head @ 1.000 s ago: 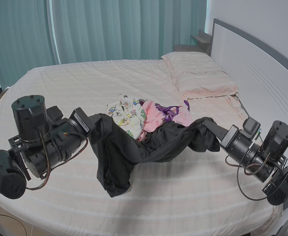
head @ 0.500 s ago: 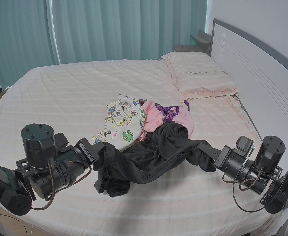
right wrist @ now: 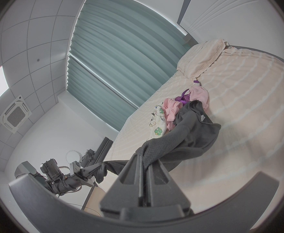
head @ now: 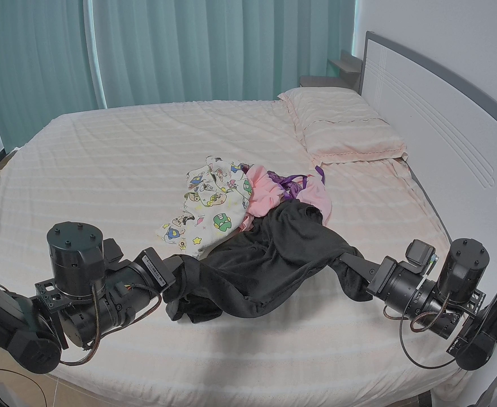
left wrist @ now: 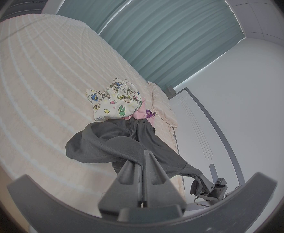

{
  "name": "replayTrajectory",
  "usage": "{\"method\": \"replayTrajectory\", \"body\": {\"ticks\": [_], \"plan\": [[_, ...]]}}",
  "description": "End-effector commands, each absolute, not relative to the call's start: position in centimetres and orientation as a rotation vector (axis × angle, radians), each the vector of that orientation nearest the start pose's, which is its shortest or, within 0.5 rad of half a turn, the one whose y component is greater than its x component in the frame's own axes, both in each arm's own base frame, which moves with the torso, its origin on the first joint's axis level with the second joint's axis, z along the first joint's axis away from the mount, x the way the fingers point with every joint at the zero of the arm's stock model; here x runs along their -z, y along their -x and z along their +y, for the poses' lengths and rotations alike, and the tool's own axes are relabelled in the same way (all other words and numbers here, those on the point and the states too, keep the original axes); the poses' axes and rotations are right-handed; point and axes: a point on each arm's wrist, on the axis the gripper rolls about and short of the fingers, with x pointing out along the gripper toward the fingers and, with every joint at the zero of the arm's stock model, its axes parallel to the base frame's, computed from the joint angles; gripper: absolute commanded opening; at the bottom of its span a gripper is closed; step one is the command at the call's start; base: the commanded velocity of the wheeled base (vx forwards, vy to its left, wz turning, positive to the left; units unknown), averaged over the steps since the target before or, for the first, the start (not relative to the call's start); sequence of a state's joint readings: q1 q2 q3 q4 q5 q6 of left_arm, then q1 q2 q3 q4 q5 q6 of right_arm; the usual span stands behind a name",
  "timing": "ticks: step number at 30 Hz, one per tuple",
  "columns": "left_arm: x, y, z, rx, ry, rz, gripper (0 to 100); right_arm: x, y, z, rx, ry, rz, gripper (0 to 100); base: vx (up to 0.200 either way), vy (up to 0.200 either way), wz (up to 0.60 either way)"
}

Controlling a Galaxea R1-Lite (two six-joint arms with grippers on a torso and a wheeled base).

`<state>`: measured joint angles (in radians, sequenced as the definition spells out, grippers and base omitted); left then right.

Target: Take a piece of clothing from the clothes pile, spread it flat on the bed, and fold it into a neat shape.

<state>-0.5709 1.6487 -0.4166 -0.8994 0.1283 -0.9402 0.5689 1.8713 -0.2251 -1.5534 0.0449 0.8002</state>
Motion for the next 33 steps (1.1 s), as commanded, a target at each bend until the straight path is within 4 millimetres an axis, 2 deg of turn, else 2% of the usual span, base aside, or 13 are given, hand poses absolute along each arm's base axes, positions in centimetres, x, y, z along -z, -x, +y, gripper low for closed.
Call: {"method": "replayTrajectory", "body": {"ticks": [1,8,14,24,33], "plan": [[-12.6,-21.2,-13.3,0.255,0.802,0.491,0,-9.7,-21.3,13.8,-0.547,-0.75,0.325,0,0.0,0.0,0.0],[-13.1,-21.0,-13.1,0.26,0.847,0.483,0,-9.9,-21.2,13.8,-0.549,-0.75,0.32,0,0.0,0.0,0.0],[-13.2,-21.0,-13.0,0.258,0.847,0.478,0,-9.9,-21.0,13.9,-0.556,-0.747,0.322,0,0.0,0.2,0.0],[-13.3,-21.0,-12.8,0.251,0.849,0.469,0,-11.0,-20.5,14.0,-0.575,-0.753,0.276,0,0.0,0.2,0.0],[-14.2,-20.5,-12.5,0.266,0.856,0.437,0,-11.7,-20.4,13.9,-0.57,-0.738,0.237,0,0.0,0.2,0.0]]}}
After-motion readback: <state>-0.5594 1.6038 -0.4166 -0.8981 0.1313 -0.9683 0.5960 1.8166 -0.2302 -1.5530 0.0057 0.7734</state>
